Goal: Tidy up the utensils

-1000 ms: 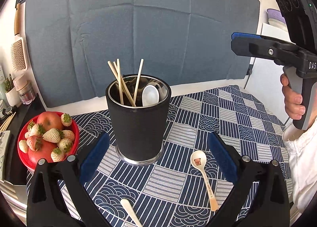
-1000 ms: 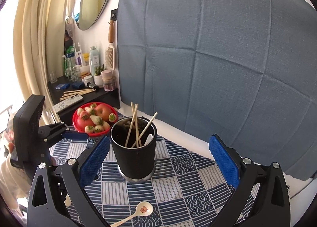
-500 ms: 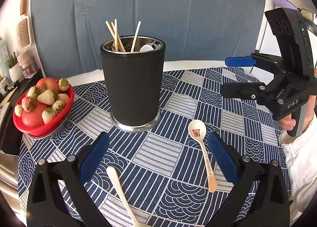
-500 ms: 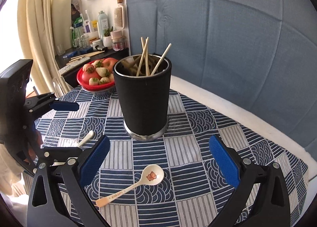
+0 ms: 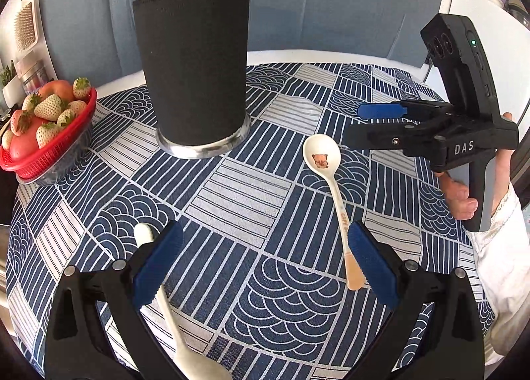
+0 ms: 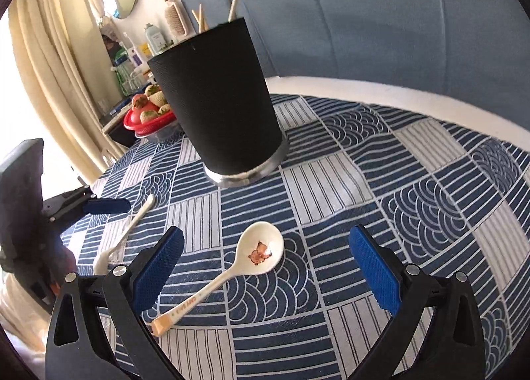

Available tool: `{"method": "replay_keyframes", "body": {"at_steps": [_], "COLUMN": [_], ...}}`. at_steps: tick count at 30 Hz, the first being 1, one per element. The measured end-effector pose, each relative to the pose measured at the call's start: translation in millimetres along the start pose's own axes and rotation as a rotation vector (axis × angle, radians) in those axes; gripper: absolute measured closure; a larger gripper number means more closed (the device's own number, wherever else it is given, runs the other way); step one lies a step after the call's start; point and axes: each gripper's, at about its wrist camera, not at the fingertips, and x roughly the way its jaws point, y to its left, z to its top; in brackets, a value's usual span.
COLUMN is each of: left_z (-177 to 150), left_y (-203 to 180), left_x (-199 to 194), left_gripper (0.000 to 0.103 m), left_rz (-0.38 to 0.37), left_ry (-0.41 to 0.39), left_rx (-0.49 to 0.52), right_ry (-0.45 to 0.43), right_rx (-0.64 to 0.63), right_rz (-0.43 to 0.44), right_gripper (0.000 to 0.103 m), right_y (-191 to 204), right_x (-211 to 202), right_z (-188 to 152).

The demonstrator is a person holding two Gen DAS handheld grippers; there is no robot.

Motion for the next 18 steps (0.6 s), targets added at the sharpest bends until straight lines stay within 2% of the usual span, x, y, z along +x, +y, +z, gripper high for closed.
{"method": "replay_keyframes", "body": {"at_steps": [3, 7, 10, 13, 14, 15, 16, 17, 18], "left_z": [-6.9, -9.6, -10.1, -13.2, -14.6, -15.9, -17.1, -17.7, -18.1], "left_y": [-0.2, -3.6, -7.8, -10.9, -11.4, -12.0, -11.9, -11.5, -11.1], "left_x": [7.0, 5.8, 4.7, 6.4, 7.4, 8.8, 9.4, 10.2, 11.4], "left_gripper": [0.006, 0.006, 0.006, 0.006, 0.006, 0.006, 0.006, 0.006, 0.006], "left_rz": [-0.03, -0.052, -0.061, -0.059, -0.062, -0.056, -0.048, -0.045, -0.046], "left_ry": [0.028, 0.014, 0.009, 0.022, 0.029, 0.036, 0.037, 0.038, 0.044], "left_rx": [-0.005, 0.011, 0.022, 0.024, 0.022, 0.021, 0.017, 0.01, 0.001], "right_ry": [0.047, 0.02, 0.042, 0.031, 0.033, 0.036, 0.052, 0.061, 0.057], "right_rx": [0.04, 0.004, 0.031, 0.021, 0.016, 0.007, 0.0, -0.01, -0.03], "right_rz": [0.031, 0.008, -0.054, -0.065, -0.062, -0.061, -0.037, -0.013, -0.01], "right_gripper": [0.008, 0.014, 0.017, 0.035, 0.048, 0.056, 0.083, 0.094, 0.095], "right_y": [-6.9, 1.7, -0.1, 0.2, 0.9, 1.7, 2.5, 4.5, 8.1], "right_x": [13.1, 10.4, 20.1, 19.9, 20.3, 20.1, 21.5, 22.3, 20.5], "right_z": [-6.5, -7.0, -6.9, -6.6, -7.1, -7.6, -8.8, -9.9, -10.4]}}
